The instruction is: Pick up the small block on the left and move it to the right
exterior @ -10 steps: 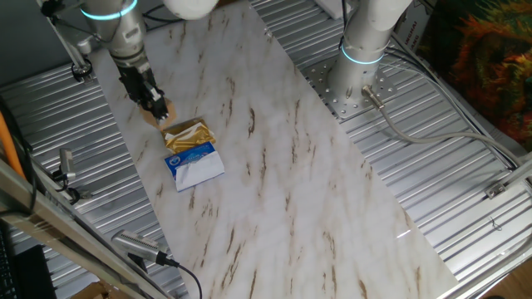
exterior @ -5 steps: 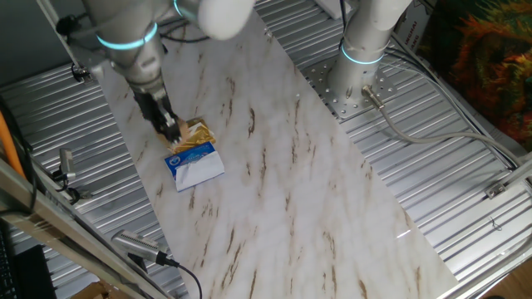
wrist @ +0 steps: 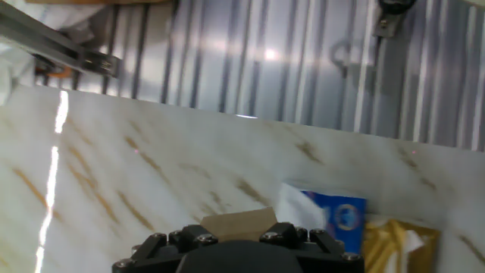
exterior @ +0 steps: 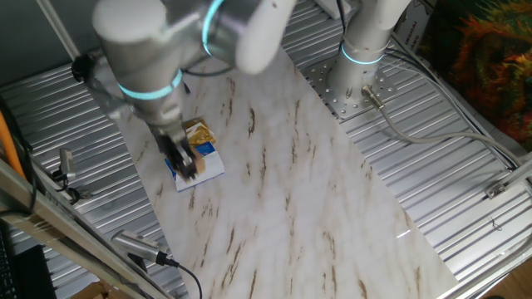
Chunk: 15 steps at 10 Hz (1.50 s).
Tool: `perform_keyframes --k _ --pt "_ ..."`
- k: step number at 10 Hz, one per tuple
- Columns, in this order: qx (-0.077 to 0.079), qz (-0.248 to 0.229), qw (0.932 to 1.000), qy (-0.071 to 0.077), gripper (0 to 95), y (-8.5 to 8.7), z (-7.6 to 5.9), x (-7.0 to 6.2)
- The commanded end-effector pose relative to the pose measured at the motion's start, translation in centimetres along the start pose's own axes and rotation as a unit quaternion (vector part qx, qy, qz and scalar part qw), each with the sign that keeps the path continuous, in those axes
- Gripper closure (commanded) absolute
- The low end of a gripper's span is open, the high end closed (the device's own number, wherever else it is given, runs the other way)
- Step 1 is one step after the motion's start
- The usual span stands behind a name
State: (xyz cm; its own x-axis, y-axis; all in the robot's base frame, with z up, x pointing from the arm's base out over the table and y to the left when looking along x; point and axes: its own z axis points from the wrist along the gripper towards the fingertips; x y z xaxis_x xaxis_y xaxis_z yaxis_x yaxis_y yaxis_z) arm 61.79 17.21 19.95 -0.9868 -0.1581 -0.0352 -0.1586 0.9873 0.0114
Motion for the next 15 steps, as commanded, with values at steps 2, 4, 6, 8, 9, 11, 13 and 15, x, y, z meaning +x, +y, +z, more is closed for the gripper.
perform_keyframes --k 2,4,6,8,9,11,13,15 --pt "0.004 0.033 0.9994 0.000 95.0 7.3 1.8 -0.8" --pt "0.002 0.027 0.9996 0.001 95.0 7.3 2.5 -0.7" --pt "0.002 0.023 0.9997 -0.001 95.0 7.3 3.5 -0.6" --pt "0.003 0.021 0.9998 -0.002 95.0 7.3 5.1 -0.3" --pt "0.002 0.019 0.9998 -0.003 95.0 7.3 5.7 0.0" --pt "0.004 0.023 0.9997 -0.001 95.0 7.3 7.1 0.4" --pt "0.003 0.029 0.9996 -0.001 95.0 7.3 8.2 0.6" --pt "0.001 0.059 0.9982 0.004 95.0 7.4 9.0 0.7"
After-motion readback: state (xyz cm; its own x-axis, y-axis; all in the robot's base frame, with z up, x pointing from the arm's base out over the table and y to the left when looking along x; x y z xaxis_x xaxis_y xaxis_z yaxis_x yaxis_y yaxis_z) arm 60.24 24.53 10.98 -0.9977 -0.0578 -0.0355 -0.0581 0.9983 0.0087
